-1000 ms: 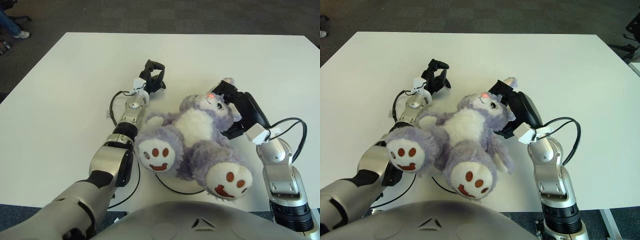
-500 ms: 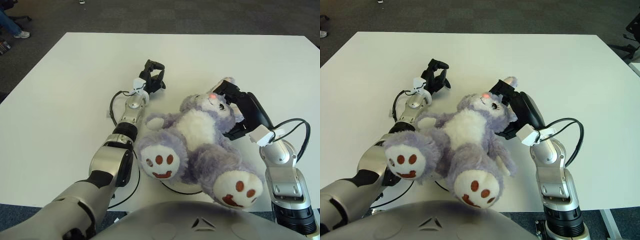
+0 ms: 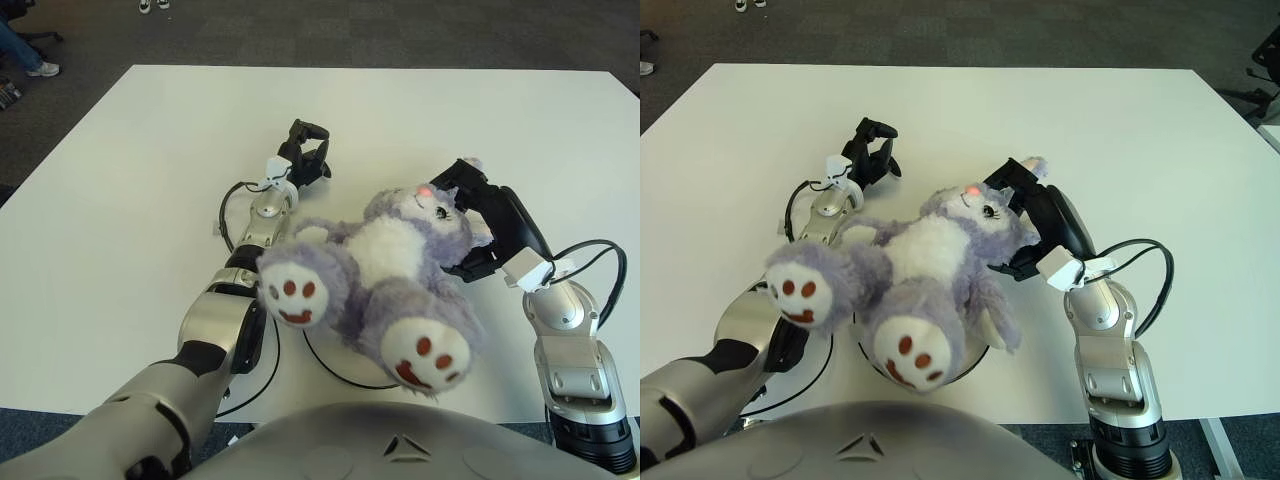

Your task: Put the doll into the plate.

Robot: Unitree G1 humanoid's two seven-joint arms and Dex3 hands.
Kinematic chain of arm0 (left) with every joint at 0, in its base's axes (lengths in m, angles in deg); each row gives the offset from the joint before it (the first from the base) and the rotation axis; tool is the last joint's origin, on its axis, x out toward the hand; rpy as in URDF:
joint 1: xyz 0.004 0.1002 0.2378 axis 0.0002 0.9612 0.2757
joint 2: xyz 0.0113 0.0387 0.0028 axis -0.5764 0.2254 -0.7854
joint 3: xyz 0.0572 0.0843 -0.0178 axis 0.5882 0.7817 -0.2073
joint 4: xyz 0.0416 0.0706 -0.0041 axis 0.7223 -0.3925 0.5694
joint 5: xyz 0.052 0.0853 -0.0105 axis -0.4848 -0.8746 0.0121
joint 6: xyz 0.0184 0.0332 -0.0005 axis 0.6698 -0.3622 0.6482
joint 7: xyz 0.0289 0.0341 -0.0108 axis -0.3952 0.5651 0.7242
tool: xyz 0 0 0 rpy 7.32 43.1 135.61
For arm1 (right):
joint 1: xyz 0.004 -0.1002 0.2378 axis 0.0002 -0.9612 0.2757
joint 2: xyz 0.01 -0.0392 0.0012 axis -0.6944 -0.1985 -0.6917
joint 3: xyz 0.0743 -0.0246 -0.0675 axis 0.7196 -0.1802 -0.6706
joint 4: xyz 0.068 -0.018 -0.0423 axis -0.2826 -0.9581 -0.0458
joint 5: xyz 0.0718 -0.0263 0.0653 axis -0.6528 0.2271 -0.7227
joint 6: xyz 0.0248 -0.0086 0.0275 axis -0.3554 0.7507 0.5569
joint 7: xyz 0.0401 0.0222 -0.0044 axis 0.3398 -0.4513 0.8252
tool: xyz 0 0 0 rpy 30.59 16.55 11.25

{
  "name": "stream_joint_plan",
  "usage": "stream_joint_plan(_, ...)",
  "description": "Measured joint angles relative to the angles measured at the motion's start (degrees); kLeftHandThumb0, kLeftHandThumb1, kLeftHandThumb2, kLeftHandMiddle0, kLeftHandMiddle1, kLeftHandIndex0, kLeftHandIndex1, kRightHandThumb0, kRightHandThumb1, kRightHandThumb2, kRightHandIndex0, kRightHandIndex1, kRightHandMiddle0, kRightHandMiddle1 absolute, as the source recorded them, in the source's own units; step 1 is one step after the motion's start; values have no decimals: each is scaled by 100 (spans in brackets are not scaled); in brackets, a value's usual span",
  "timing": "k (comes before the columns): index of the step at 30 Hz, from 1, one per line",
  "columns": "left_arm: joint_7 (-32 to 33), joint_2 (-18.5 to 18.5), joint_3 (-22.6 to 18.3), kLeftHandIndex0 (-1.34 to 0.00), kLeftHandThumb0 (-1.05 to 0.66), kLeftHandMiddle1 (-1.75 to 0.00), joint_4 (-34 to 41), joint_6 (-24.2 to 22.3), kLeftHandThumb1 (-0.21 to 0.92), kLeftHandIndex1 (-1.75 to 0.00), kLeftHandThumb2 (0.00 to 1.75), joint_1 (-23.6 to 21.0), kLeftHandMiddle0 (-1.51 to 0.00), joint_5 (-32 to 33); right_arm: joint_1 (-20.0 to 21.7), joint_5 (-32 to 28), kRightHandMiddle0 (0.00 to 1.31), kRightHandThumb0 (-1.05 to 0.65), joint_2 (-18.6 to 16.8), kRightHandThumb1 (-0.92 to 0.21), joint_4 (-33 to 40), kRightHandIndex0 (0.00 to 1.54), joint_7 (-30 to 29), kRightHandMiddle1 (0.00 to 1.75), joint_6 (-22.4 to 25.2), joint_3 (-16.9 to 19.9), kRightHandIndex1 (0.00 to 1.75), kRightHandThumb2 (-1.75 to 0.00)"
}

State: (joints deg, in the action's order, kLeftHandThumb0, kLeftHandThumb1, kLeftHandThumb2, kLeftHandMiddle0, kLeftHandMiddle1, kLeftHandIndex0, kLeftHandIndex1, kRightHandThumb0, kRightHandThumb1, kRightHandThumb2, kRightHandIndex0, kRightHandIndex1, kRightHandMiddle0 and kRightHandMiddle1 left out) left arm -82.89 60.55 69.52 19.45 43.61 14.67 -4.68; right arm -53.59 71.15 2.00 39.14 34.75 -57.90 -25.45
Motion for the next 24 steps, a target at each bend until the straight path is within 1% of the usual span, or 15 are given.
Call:
stream_joint_plan(4,0,1,0,-17,-34,-168,-14,51,92,-175,54,-1,-81,-1,0,4,1,53,11,-14,5,81,0,112,-1,2,160,-142)
stream_joint_plan(14,0,4,-14,-17,-34,-170,-21,78,92,-175,54,-6,-83,0,0,-21,0,56,104,-10,100,83,88,92,-8,44,163,-148)
stream_joint_plan(24,0,9,-18,-17,-34,-174,-33,111,92,-175,54,-14,-84,-3,0,-53,0,56,149,-10,100,82,99,85,-77,80,165,-150)
